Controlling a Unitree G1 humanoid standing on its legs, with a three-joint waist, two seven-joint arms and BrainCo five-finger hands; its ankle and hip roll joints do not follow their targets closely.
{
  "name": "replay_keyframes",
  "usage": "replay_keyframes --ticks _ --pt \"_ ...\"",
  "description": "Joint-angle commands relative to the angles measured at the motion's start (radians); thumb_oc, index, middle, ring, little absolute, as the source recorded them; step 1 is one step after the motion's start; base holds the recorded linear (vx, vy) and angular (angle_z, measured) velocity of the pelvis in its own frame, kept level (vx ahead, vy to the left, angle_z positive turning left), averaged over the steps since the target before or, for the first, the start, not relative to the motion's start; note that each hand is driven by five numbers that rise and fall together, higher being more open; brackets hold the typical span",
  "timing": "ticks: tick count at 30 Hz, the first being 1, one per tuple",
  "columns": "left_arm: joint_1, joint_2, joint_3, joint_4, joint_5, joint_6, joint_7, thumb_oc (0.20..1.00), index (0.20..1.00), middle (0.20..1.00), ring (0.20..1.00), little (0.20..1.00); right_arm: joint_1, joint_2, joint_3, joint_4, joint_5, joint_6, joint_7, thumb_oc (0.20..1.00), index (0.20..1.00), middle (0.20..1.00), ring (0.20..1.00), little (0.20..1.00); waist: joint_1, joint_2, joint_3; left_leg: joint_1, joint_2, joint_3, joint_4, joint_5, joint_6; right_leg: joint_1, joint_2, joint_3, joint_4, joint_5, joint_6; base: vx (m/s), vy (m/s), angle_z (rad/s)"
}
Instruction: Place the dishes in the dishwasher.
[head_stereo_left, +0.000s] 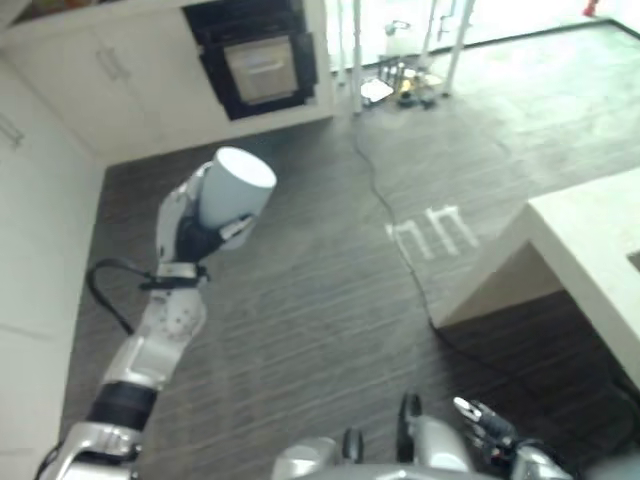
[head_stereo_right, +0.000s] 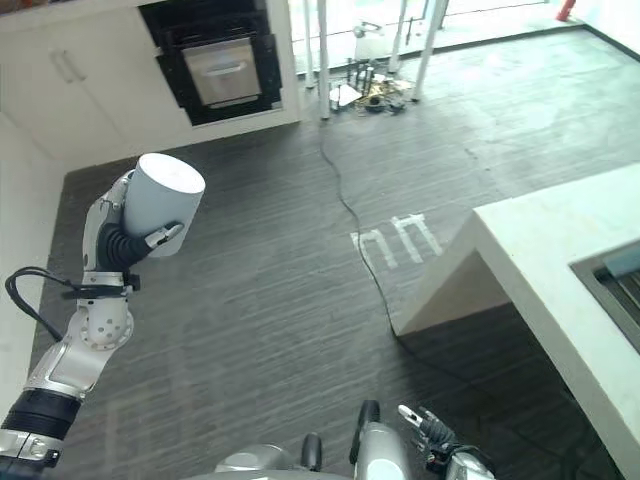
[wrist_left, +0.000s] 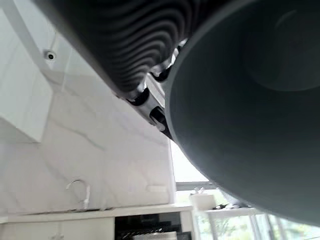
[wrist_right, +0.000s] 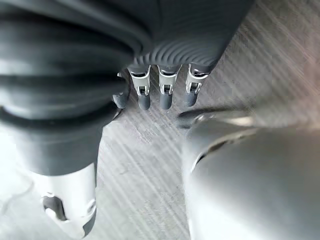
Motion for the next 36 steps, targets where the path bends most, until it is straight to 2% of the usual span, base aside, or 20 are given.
replay_keyframes --ticks 1,3,6,7,9,11,12,13,14,15,16,18,22,24,28,30,34,36 --pt "-0.084 0.035 -0.033 -0.026 -0.024 0.014 -0.058 0.200 0.200 0.200 0.200 0.200 -0.012 -0.021 0.025 0.040 -0.039 0.012 -0.050 1.000 1.000 1.000 1.000 1.000 -0.056 -0.005 -0.025 -0.087 0.050 0.041 0.053 -0.075 -0.042 0.131 -0.019 0.046 -0.049 -0.010 0.055 0.17 -0.244 1.10" --pt "-0.086 0.038 -0.033 -0.026 -0.035 0.020 -0.069 0.200 0.200 0.200 0.200 0.200 -0.021 -0.026 0.028 0.056 -0.058 0.038 -0.061 1.000 1.000 1.000 1.000 1.000 -0.051 -0.008 -0.024 -0.100 0.058 0.047 0.085 -0.086 -0.044 0.138 -0.009 0.044 -0.039 -0.029 0.043 0.15 -0.308 0.83" --pt "-0.085 0.050 -0.039 -0.054 -0.010 0.034 -0.165 0.200 0.200 0.200 0.200 0.200 -0.021 -0.031 0.033 0.076 -0.037 0.074 -0.064 1.000 1.000 1.000 1.000 1.000 -0.038 -0.013 -0.023 -0.112 0.084 0.056 0.109 -0.087 -0.059 0.154 0.001 0.011 -0.035 -0.050 0.024 0.09 -0.310 0.54" --pt "-0.087 0.059 -0.045 -0.073 -0.009 0.058 -0.199 0.200 0.200 0.200 0.200 0.200 -0.024 -0.037 0.031 0.080 -0.039 0.081 -0.064 1.000 1.000 1.000 1.000 1.000 -0.037 -0.013 -0.022 -0.115 0.096 0.059 0.117 -0.085 -0.068 0.159 0.007 -0.002 -0.035 -0.056 0.017 0.09 -0.343 0.63" --pt "-0.108 0.073 -0.071 -0.098 -0.055 0.104 -0.215 0.200 0.200 0.200 0.200 0.200 -0.031 -0.055 0.032 0.090 -0.041 0.082 -0.072 1.000 1.000 1.000 1.000 1.000 -0.050 -0.015 -0.017 -0.138 0.109 0.091 0.202 -0.110 -0.076 0.156 0.011 -0.017 -0.021 -0.075 -0.004 0.08 -0.279 0.57" --pt "-0.122 0.079 -0.074 -0.117 -0.100 0.112 -0.240 0.200 0.200 0.200 0.200 0.200 -0.034 -0.072 0.024 0.097 -0.041 0.085 -0.084 1.000 1.000 1.000 1.000 1.000 -0.052 -0.024 -0.003 -0.198 0.106 0.108 0.327 -0.143 -0.079 0.161 0.009 -0.023 -0.006 -0.080 -0.024 0.05 -0.139 0.59" --pt "-0.132 0.079 -0.075 -0.132 -0.113 0.107 -0.262 0.200 0.200 0.200 0.200 0.200 -0.034 -0.087 0.014 0.108 -0.015 0.084 -0.087 1.000 1.000 1.000 1.000 1.000 -0.050 -0.021 0.009 -0.231 0.120 0.113 0.343 -0.127 -0.094 0.164 0.014 -0.029 -0.005 -0.078 -0.029 0.01 -0.021 0.43" --pt "-0.136 0.075 -0.075 -0.147 -0.121 0.106 -0.269 0.200 0.200 0.200 0.200 0.200 -0.038 -0.101 0.004 0.121 0.005 0.086 -0.077 1.000 1.000 1.000 1.000 1.000 -0.045 -0.011 0.015 -0.247 0.136 0.105 0.302 -0.080 -0.118 0.172 0.021 -0.035 -0.012 -0.081 -0.030 0.00 0.040 0.34" --pt "-0.136 0.074 -0.075 -0.150 -0.122 0.106 -0.270 0.200 0.200 0.200 0.200 0.200 -0.039 -0.104 0.002 0.123 0.009 0.087 -0.073 1.000 1.000 1.000 1.000 1.000 -0.045 -0.009 0.016 -0.247 0.137 0.104 0.291 -0.070 -0.123 0.175 0.021 -0.037 -0.014 -0.081 -0.030 0.08 0.154 0.31" --pt "-0.132 0.063 -0.073 -0.166 -0.119 0.103 -0.267 0.200 0.200 0.200 0.200 0.200 -0.038 -0.113 -0.015 0.137 0.013 0.080 -0.062 1.000 1.000 1.000 1.000 1.000 -0.041 0.008 0.019 -0.264 0.173 0.106 0.208 0.017 -0.167 0.203 0.026 -0.043 -0.035 -0.090 -0.028 0.13 0.188 0.36" --pt "-0.136 0.056 -0.070 -0.166 -0.125 0.093 -0.270 0.200 0.200 0.200 0.200 0.200 -0.033 -0.115 -0.028 0.142 0.019 0.072 -0.060 1.000 1.000 1.000 1.000 1.000 -0.043 0.014 0.016 -0.270 0.195 0.131 0.169 0.050 -0.182 0.226 0.015 -0.059 -0.051 -0.097 -0.026 0.17 0.239 0.18" --pt "-0.144 0.040 -0.070 -0.162 -0.116 0.095 -0.290 0.200 0.200 0.200 0.200 0.200 -0.026 -0.108 -0.033 0.144 0.054 0.081 -0.061 1.000 1.000 1.000 1.000 1.000 -0.049 0.024 0.000 -0.257 0.214 0.159 0.109 0.079 -0.191 0.241 -0.008 -0.085 -0.060 -0.105 -0.019 0.12 0.262 0.15" --pt "-0.162 0.035 -0.077 -0.126 -0.080 0.110 -0.275 0.200 0.200 0.200 0.200 0.200 0.001 -0.072 -0.026 0.163 -0.018 0.065 -0.064 1.000 1.000 1.000 1.000 1.000 -0.058 0.045 -0.028 -0.198 0.205 0.164 0.047 0.065 -0.181 0.236 -0.044 -0.113 -0.039 -0.115 -0.003 0.11 0.259 -0.08" --pt "-0.153 0.051 -0.070 -0.133 -0.092 0.117 -0.277 0.200 0.200 0.200 0.200 0.200 0.002 -0.055 -0.003 0.175 -0.057 0.055 -0.070 1.000 1.000 1.000 1.000 1.000 -0.048 0.049 -0.036 -0.163 0.195 0.165 0.026 0.050 -0.168 0.229 -0.057 -0.127 -0.030 -0.111 0.008 0.11 0.146 -0.04" --pt "-0.129 0.060 -0.057 -0.165 -0.110 0.139 -0.291 0.200 0.200 0.200 0.200 0.200 -0.010 -0.045 0.033 0.146 -0.061 0.039 -0.063 1.000 1.000 1.000 1.000 1.000 -0.023 0.040 -0.041 -0.148 0.182 0.147 0.003 0.043 -0.149 0.228 -0.065 -0.132 -0.035 -0.101 0.024 0.08 0.066 0.22" --pt "-0.127 0.061 -0.054 -0.168 -0.112 0.133 -0.304 0.200 0.200 0.200 0.200 0.200 -0.018 -0.042 0.043 0.127 -0.054 0.002 -0.056 1.000 1.000 1.000 1.000 1.000 -0.011 0.033 -0.042 -0.155 0.178 0.148 0.005 0.042 -0.143 0.231 -0.070 -0.137 -0.039 -0.099 0.027 0.02 0.030 0.17" --pt "-0.119 0.055 -0.049 -0.160 -0.076 0.117 -0.299 0.200 0.200 0.200 0.200 0.200 -0.035 -0.027 0.062 0.106 -0.054 0.032 -0.018 1.000 1.000 1.000 1.000 1.000 0.008 0.025 -0.044 -0.155 0.167 0.144 0.000 0.038 -0.134 0.239 -0.082 -0.150 -0.054 -0.090 0.037 0.03 0.023 0.04" --pt "-0.115 0.060 -0.045 -0.154 -0.071 0.109 -0.296 0.200 0.200 0.200 0.200 0.200 -0.036 -0.021 0.075 0.107 -0.055 -0.014 0.003 1.000 1.000 1.000 1.000 1.000 0.016 0.022 -0.047 -0.153 0.163 0.141 0.002 0.034 -0.130 0.243 -0.087 -0.155 -0.059 -0.085 0.042 0.04 0.020 -0.01"
